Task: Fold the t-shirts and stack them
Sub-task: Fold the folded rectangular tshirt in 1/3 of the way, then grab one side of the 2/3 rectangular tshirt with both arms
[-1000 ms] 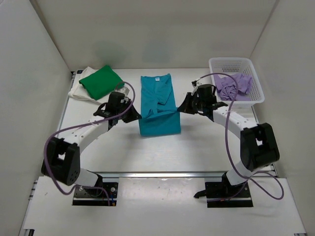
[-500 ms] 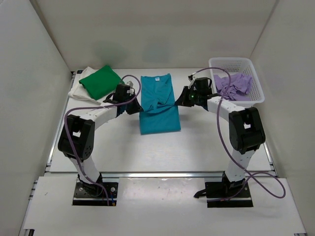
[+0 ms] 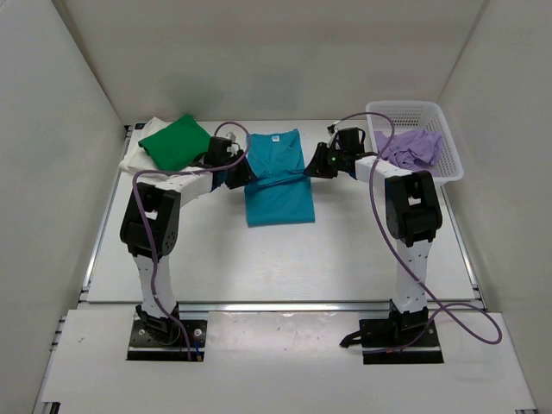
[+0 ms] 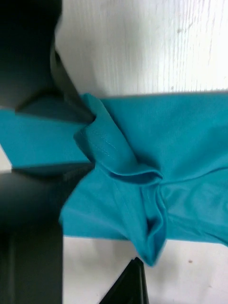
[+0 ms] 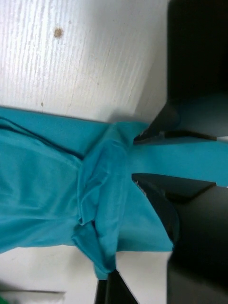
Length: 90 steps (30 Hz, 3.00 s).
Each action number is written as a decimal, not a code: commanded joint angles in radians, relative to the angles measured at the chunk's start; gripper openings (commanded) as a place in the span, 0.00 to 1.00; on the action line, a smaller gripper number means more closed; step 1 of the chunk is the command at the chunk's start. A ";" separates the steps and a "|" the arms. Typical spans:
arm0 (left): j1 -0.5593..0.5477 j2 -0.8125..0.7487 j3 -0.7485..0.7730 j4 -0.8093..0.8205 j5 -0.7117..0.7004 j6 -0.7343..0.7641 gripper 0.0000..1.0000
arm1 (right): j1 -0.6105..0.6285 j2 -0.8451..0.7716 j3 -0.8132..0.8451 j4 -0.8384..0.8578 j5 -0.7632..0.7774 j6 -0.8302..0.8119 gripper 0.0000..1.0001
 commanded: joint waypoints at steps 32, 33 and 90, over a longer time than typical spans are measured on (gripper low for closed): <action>-0.062 -0.258 -0.590 0.429 0.095 -0.186 0.42 | 0.181 0.369 0.597 -0.212 -0.093 -0.049 0.00; -0.066 -0.255 -0.583 0.414 0.087 -0.175 0.42 | 0.178 0.400 0.648 -0.224 -0.093 -0.040 0.00; -0.082 -0.502 -0.845 0.452 -0.039 -0.231 0.54 | 0.047 -0.789 -1.055 0.582 -0.031 0.210 0.39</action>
